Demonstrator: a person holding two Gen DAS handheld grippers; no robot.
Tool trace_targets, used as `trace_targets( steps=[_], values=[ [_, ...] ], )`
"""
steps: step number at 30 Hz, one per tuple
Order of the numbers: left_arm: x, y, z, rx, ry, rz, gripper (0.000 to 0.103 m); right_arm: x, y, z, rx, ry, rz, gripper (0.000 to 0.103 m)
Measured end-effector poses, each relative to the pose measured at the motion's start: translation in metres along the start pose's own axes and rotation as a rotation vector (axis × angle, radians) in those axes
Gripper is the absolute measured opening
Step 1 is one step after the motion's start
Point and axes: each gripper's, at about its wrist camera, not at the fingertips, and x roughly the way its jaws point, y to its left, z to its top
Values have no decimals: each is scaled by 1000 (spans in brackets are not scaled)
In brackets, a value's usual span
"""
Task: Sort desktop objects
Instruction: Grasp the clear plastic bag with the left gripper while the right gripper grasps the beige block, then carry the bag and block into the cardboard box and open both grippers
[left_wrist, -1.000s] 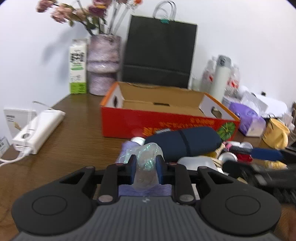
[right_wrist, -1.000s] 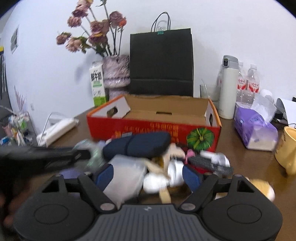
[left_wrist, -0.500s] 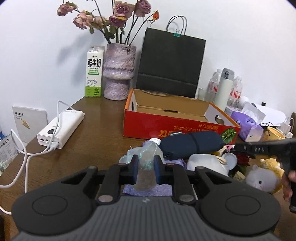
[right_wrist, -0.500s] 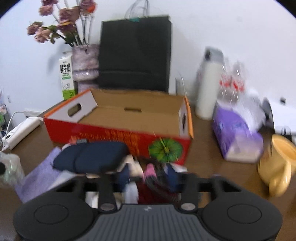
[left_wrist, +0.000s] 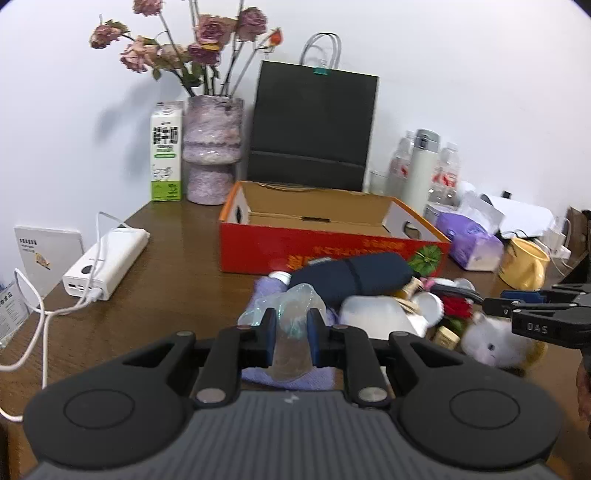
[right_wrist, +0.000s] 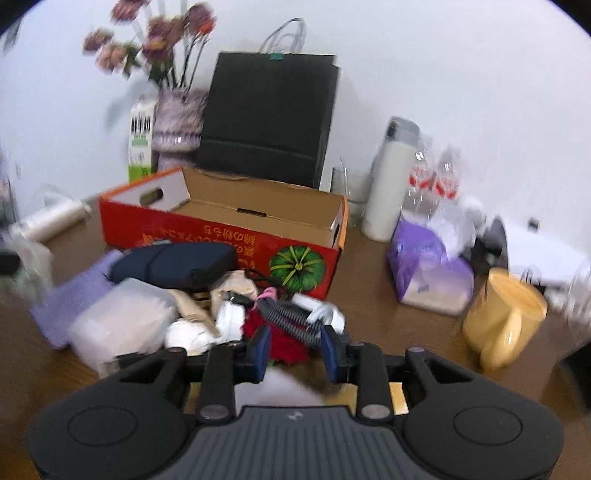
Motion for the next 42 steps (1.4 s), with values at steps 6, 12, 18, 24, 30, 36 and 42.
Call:
trace_targets(
  steps=[6, 12, 18, 24, 30, 36, 42],
  values=[
    [-3, -20, -17, 36, 47, -60, 18, -27, 0, -32, 57, -22, 55, 61],
    [-5, -31, -21, 54, 46, -58, 18, -24, 21, -25, 43, -93, 183, 53],
    [-19, -30, -21, 57, 33, -29, 18, 29, 40, -17, 37, 54, 180, 15],
    [-35, -20, -20, 30, 24, -12, 18, -25, 44, -23, 70, -26, 190, 10],
    [-58, -22, -29, 32, 9, -43, 18, -87, 56, -29, 57, -92, 226, 10],
    [-72, -26, -20, 36, -36, -50, 18, -112, 64, -27, 74, -126, 269, 10],
    [-44, -20, 52, 32, -31, -78, 18, -99, 55, 22, 52, -190, 240, 10]
  ],
)
